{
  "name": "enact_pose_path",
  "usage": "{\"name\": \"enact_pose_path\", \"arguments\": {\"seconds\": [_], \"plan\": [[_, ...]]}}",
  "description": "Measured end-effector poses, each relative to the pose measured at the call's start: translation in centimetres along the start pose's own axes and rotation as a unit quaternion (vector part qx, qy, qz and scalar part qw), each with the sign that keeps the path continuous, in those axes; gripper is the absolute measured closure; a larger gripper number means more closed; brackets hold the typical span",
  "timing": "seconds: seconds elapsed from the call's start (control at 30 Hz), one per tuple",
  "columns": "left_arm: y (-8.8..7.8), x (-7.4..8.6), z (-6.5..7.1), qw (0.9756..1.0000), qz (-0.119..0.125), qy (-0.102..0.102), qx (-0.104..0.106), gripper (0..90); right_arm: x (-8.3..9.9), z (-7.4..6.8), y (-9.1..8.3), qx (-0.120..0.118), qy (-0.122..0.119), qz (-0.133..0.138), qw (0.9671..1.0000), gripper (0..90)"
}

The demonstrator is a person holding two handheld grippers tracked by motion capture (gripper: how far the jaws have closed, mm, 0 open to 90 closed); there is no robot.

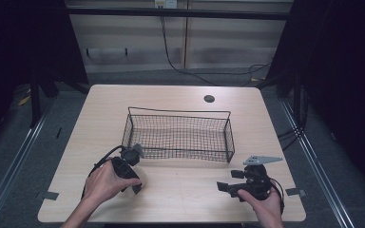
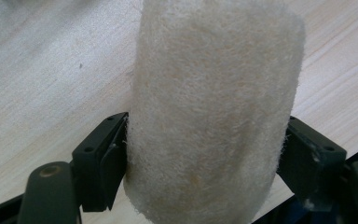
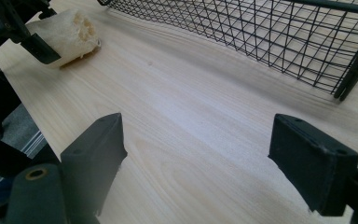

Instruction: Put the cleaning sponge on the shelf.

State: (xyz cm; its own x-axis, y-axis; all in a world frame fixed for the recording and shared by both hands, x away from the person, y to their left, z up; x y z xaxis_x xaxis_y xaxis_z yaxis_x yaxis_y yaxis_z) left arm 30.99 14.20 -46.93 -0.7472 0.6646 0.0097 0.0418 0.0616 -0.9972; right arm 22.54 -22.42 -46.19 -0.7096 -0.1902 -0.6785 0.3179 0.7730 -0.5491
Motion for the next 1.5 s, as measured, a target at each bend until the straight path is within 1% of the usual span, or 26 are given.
{"name": "enact_pose_path", "arguments": {"seconds": [0.13,0.17,0.2,0.27,0.37,0.4,0.47,0.53,0.67,0.7,0.73,0.77,0.8,0.87,0.9,1.0,1.07,1.17,1.2,1.27,1.3,1.33,1.4,1.43,1.47,1.5], "plan": [[0.0,0.0,0.0,1.0000,-0.002,0.003,0.001,24.3,0.0,0.0,0.0,0.001,0.001,-0.001,1.0000,17.6],[0.0,0.1,0.0,0.9999,-0.001,0.014,0.002,24.5,0.0,0.0,0.0,0.000,0.001,-0.001,1.0000,17.6],[0.0,0.1,0.0,0.9999,-0.005,0.017,0.001,24.7,0.0,0.0,0.0,0.000,0.001,-0.001,1.0000,17.6],[-0.2,0.2,-0.1,0.9998,-0.002,0.017,-0.002,25.0,0.0,0.0,0.0,0.001,0.002,-0.001,1.0000,17.6],[-0.3,0.2,-0.1,0.9998,-0.001,0.018,-0.001,25.1,0.0,0.1,0.0,0.000,0.003,-0.001,1.0000,17.6],[-0.6,0.2,-0.2,0.9998,-0.002,0.022,-0.003,25.1,0.0,0.0,0.0,-0.001,0.004,-0.002,1.0000,17.6],[-1.0,0.2,-0.3,0.9998,0.003,0.019,-0.003,25.1,0.0,0.0,0.1,0.000,0.004,-0.002,1.0000,17.6],[-1.4,0.2,-0.3,0.9997,0.008,0.023,-0.003,25.2,0.0,0.1,0.0,-0.001,0.004,-0.002,1.0000,17.6],[-2.2,0.4,-0.4,0.9995,0.013,0.027,0.005,25.2,0.1,0.1,0.2,-0.006,0.007,-0.007,0.9999,17.0],[-2.2,0.4,-0.4,0.9995,0.013,0.027,0.005,25.2,0.1,0.1,0.2,-0.006,0.007,-0.007,0.9999,17.0],[-2.6,0.4,-0.5,0.9995,0.014,0.028,0.004,25.2,0.0,0.1,0.2,-0.006,0.004,-0.006,1.0000,17.0],[-2.7,0.5,-0.6,0.9995,0.019,0.026,0.005,25.2,0.0,0.1,0.2,-0.005,0.005,-0.006,1.0000,17.0],[-2.9,0.5,-0.7,0.9996,0.017,0.024,0.002,25.2,0.1,0.1,0.2,-0.005,0.005,-0.006,1.0000,17.0],[-3.3,0.6,-1.0,0.9995,0.019,0.027,0.001,25.2,0.1,0.0,0.2,-0.005,0.007,-0.006,0.9999,17.0],[-3.4,0.6,-1.0,0.9996,0.020,0.022,0.002,25.2,0.1,0.1,0.2,-0.005,0.005,-0.006,1.0000,17.0],[-3.9,0.7,-1.3,0.9995,0.020,0.025,0.002,25.2,0.1,0.1,0.2,-0.006,0.007,-0.007,0.9999,16.9],[-4.4,0.8,-1.4,0.9992,0.026,0.029,0.008,25.2,0.1,0.1,0.2,-0.006,0.008,-0.008,0.9999,17.0],[-4.7,0.8,-1.3,0.9991,0.026,0.031,0.010,25.2,0.1,0.1,0.2,-0.006,0.008,-0.008,0.9999,17.0],[-5.0,0.8,-1.4,0.9989,0.028,0.036,0.011,25.2,0.1,0.1,0.2,-0.008,0.010,-0.009,0.9999,17.0],[-5.4,0.8,-1.5,0.9989,0.029,0.037,0.008,25.2,0.1,0.1,0.2,-0.006,0.010,-0.009,0.9999,17.0],[-5.6,0.9,-1.5,0.9990,0.031,0.031,0.007,25.2,0.1,0.1,0.2,-0.007,0.010,-0.009,0.9999,17.0],[-5.8,0.9,-1.5,0.9990,0.031,0.032,0.004,25.2,0.1,0.1,0.2,-0.008,0.010,-0.008,0.9999,16.9],[-5.9,0.9,-1.5,0.9988,0.032,0.036,0.005,25.2,0.1,0.1,0.2,-0.008,0.010,-0.008,0.9999,17.0],[-6.1,0.9,-1.6,0.9988,0.036,0.034,0.003,25.2,0.1,0.1,0.2,-0.008,0.010,-0.008,0.9999,17.0],[-6.2,0.9,-1.5,0.9990,0.034,0.029,0.000,25.2,0.1,0.1,0.2,-0.008,0.010,-0.009,0.9999,16.9],[-6.3,0.9,-1.5,0.9990,0.034,0.030,-0.003,25.3,0.1,0.1,0.2,-0.008,0.010,-0.009,0.9999,16.9]]}}
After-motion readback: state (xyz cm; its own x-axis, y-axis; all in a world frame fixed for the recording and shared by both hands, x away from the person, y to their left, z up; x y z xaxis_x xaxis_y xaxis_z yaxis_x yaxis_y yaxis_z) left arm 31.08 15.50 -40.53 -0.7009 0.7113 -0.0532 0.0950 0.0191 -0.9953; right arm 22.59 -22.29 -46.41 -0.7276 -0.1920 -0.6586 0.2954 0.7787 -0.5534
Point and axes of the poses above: each handheld gripper's, and its own axes: y roughly forward along the jaws, x roughly out of its underside, z roughly to its right, the point moved 2 cm from there along y, roughly forward along the jaws, and after that the axes turned 13 degrees about -x, right-handed, at the moved point
